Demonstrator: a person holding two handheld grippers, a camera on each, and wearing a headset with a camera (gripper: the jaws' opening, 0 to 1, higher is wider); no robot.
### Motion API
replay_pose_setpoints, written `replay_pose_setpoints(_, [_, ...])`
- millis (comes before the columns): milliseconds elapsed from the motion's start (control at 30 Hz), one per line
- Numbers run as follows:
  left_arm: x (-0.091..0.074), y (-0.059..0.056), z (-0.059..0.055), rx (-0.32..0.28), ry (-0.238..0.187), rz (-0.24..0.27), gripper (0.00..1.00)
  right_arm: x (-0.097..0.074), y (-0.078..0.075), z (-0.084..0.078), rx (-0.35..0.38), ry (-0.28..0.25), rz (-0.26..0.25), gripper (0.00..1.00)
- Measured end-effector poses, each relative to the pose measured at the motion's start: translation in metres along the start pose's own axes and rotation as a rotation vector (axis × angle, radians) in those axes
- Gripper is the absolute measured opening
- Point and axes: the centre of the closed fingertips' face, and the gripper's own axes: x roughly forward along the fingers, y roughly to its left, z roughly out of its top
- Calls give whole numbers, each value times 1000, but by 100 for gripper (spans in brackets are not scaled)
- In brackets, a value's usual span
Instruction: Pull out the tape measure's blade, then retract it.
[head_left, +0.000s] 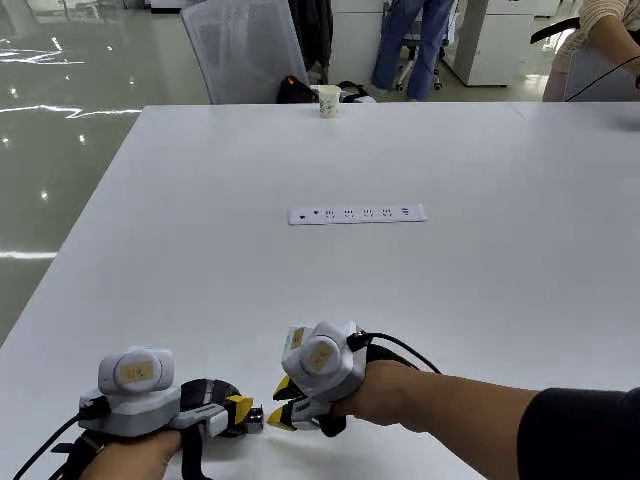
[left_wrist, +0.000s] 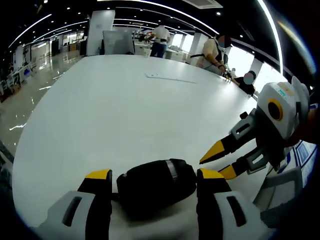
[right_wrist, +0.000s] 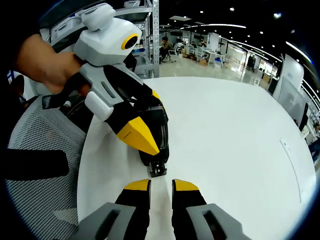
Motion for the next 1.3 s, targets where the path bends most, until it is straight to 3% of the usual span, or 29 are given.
replay_pose_setpoints(200, [-6, 0, 1, 41, -14, -24, 74, -13, 2, -8, 35, -29, -26, 16])
replay_pose_setpoints(333, [-11, -5, -3, 64, -21, -80, 80, -26, 12, -17, 34, -38, -22, 17])
replay_pose_setpoints(400, [-13, -13, -10, 76, -2, -149, 83, -33, 16, -22, 31, -42, -25, 19])
replay_pose_setpoints(467, [-16, -14, -14, 122, -1, -152, 87, -38, 18, -28, 45, -42, -28, 20])
replay_pose_setpoints(533, [-18, -14, -17, 130, -4, -163, 89, -43, 19, -32, 49, -40, -29, 22])
replay_pose_setpoints(800, [-30, -3, -16, 138, -13, -215, 99, -65, 9, -46, 111, -57, -79, 26])
replay_pose_setpoints(1033, [-41, -8, -15, 201, -20, -291, 99, -84, 1, -63, 158, -63, -128, 31])
replay_pose_setpoints(1100, [-43, -7, -19, 209, 6, -289, 99, -90, -1, -68, 184, -77, -142, 33])
replay_pose_setpoints(1200, [-45, -2, -20, 261, -11, -276, 99, -95, -1, -77, 198, -76, -156, 35])
replay_pose_setpoints(1267, [-46, 5, -28, 292, 25, -246, 99, -98, 0, -85, 217, -71, -161, 37])
replay_pose_setpoints(1300, [-46, 4, -31, 291, 36, -256, 99, -100, 2, -90, 224, -67, -162, 40])
